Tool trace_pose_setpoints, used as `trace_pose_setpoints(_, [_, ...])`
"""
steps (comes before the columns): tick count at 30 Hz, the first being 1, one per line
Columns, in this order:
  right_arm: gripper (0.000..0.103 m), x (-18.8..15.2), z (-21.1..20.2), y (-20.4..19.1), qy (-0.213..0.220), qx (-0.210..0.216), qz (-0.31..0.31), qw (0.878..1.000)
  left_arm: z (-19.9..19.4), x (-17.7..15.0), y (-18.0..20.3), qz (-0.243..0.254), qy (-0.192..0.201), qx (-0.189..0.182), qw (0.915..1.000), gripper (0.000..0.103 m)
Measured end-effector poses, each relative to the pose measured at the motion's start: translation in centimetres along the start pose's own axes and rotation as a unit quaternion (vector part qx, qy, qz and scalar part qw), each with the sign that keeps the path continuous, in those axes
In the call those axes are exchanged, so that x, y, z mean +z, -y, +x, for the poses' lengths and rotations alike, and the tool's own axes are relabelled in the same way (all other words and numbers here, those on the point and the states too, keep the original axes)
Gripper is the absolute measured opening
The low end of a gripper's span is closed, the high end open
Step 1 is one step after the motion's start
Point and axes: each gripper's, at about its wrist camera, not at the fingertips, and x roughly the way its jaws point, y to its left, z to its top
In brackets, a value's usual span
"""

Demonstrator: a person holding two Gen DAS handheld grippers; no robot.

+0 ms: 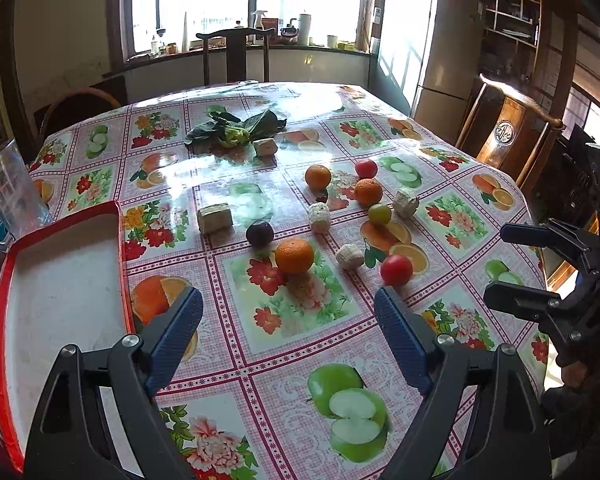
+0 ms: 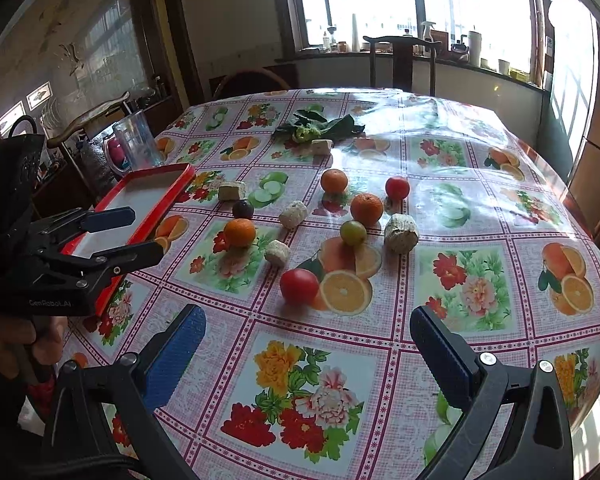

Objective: Organize fruits
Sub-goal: 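Grasp the orange with the left tool while the right tool grasps the red tomato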

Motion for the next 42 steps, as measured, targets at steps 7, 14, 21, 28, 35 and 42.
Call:
trace_pose_setpoints(7, [0.091, 0.4, 3.2, -0.8, -0.019, 0.02, -0.014, 1.0, 3.1, 0.8, -0.1, 0.001, -0.03, -0.004, 0.9995, 0.088])
trace_pose_setpoints(14, [0.069, 0.7, 6.6, -0.6, -0.05, 0.031, -0.014, 0.998, 6.7, 1.6, -0.3, -0.006, -0.061, -0.009, 0.9981, 0.071])
trace_pose_setpoints(21, [0.05, 1.0, 8.9, 0.2, -0.067, 0.028, 0.001, 0.997, 9.5, 1.9, -0.8, -0.021, -0.08, -0.023, 0.9963, 0.061])
trace_pose_setpoints(28, [0.034, 1.3, 9.1, 0.3, -0.062, 0.017, 0.0, 0.998, 10.7, 2.2, -1.0, -0.029, -0.085, -0.05, 0.9947, 0.036])
trace_pose_setpoints(35, [0.033, 0.8, 8.4, 0.0, -0.065, 0.02, 0.002, 0.998, 9.8, 1.8, -1.0, -0.031, -0.083, -0.059, 0.9943, 0.032])
trace_pose_setpoints(42, [0.033, 0.2, 7.3, -0.9, -0.062, 0.025, 0.002, 0.998, 7.2, 0.9, -1.8, -0.042, -0.069, -0.062, 0.9948, 0.032])
